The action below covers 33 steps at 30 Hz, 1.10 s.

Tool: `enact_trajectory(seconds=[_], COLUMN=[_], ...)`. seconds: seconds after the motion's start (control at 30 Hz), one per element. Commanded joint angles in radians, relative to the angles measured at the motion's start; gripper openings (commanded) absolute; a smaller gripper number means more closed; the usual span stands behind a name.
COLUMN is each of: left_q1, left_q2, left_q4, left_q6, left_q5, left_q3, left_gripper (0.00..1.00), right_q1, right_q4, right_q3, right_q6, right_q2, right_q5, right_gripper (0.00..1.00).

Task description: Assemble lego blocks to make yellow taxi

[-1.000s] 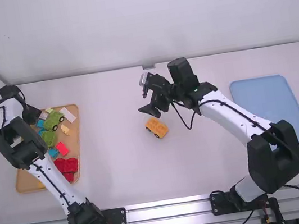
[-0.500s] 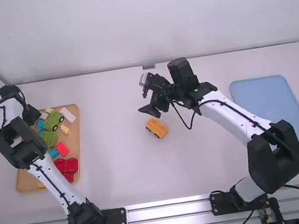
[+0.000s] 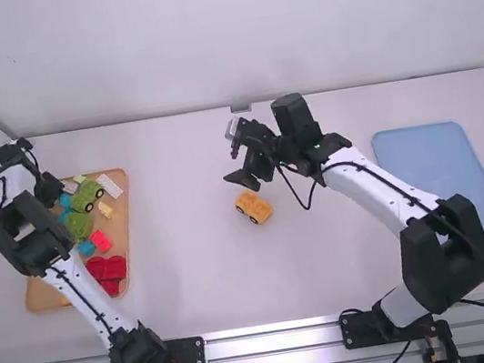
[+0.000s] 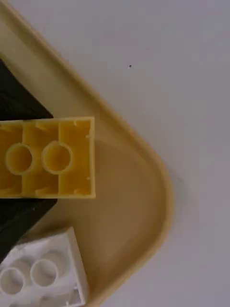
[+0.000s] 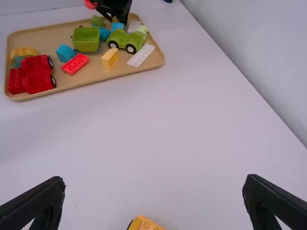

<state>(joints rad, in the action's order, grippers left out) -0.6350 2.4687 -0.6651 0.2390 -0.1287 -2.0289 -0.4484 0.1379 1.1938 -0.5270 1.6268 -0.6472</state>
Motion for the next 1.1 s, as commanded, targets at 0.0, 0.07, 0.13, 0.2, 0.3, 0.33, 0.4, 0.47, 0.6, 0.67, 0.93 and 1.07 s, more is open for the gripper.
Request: enact_trajectory(seconds=[0.0, 0.07, 0.13, 0.2, 0.3, 0.33, 0.4, 0.47, 0.6, 0.67, 0.93, 1.07], left_q1=[-0.003, -0.003, -0.003, -0.003, -0.003, -0.003, 0.001, 0.002, 0.034, 0.047, 0.159, 0.274], left_q2=[0.024, 0.024, 0.024, 0.010, -0.026, -0.051, -0.111, -0.179, -0.365, -0.454, -0.980, -1.171], left_q4=[-0.017, -0.037, -0.049, -0.085, -0.118, -0.132, -0.159, -0.180, -0.134, -0.066, 0.458, 0.679], left_q6=[0.005, 0.034, 0.042, 0.060, 0.055, 0.064, 0.063, 0.052, 0.012, -0.017, -0.325, -0.428], left_q5=[0.009, 0.007, 0.005, 0.018, 0.065, 0.066, 0.059, 0.066, 0.127, 0.180, 0.739, 0.944], left_q3=[0.018, 0.010, 0.003, -0.022, -0.037, -0.037, -0.035, -0.020, 0.117, 0.217, 0.903, 1.170], left_gripper=[0.32, 0.25, 0.22, 0.12, 0.04, 0.02, 0.02, 0.02, 0.02, 0.02, 0.05, 0.14], right_q1=[0.003, 0.003, 0.003, 0.003, 0.011, 0.016, 0.026, 0.036, 0.059, 0.067, 0.097, 0.103], right_q4=[-0.002, -0.002, -0.002, -0.001, 0.002, 0.001, 0.004, 0.008, 0.008, 0.010, 0.026, 0.027], right_q3=[0.029, 0.029, 0.029, 0.029, 0.029, 0.029, 0.029, 0.029, 0.029, 0.029, 0.028, 0.026], right_q6=[0.003, 0.003, 0.003, 0.003, 0.004, 0.008, 0.007, 0.008, 0.056, 0.060, 0.058, -0.003], right_q2=[0.002, 0.002, 0.002, 0.002, 0.002, 0.002, 0.002, 0.002, 0.002, 0.002, 0.002, 0.004], right_q5=[-0.002, -0.002, -0.002, -0.002, -0.002, -0.002, -0.003, -0.003, -0.002, -0.003, -0.045, -0.203], right_gripper=[0.99, 0.99, 0.99, 0.99, 0.99, 0.99, 0.99, 0.99, 0.99, 0.99, 0.99, 0.99])
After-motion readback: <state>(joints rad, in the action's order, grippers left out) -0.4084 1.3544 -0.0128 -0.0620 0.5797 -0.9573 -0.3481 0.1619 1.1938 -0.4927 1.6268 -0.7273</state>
